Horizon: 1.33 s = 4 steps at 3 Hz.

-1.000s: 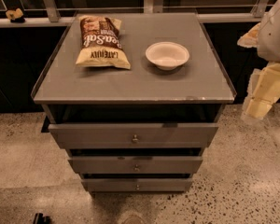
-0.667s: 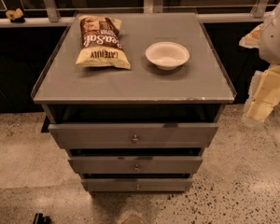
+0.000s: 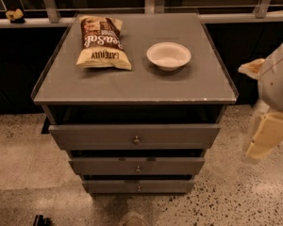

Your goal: Open middle drawer

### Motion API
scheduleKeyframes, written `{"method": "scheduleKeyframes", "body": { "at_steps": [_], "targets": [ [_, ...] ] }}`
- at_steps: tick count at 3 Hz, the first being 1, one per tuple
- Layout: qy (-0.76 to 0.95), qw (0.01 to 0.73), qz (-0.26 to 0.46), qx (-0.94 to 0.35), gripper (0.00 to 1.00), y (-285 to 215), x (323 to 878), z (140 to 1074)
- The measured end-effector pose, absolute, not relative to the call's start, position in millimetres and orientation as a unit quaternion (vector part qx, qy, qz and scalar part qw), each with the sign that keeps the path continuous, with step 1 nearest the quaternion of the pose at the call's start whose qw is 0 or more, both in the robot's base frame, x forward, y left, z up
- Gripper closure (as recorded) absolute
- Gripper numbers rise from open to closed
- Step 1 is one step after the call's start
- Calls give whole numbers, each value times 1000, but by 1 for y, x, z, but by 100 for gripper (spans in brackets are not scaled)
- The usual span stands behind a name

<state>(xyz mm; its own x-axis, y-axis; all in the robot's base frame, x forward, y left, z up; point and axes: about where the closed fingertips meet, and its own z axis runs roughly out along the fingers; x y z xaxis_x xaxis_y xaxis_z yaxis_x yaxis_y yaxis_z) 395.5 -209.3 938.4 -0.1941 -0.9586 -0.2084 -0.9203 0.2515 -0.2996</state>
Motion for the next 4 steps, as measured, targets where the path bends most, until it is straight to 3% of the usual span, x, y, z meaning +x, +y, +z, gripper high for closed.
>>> {"method": "scheduleKeyframes", "body": {
  "at_steps": [2, 4],
  "targets": [
    [760, 158, -57, -627, 0, -213, 366, 869],
    [787, 142, -34, -599, 0, -230, 378, 795]
  ]
}}
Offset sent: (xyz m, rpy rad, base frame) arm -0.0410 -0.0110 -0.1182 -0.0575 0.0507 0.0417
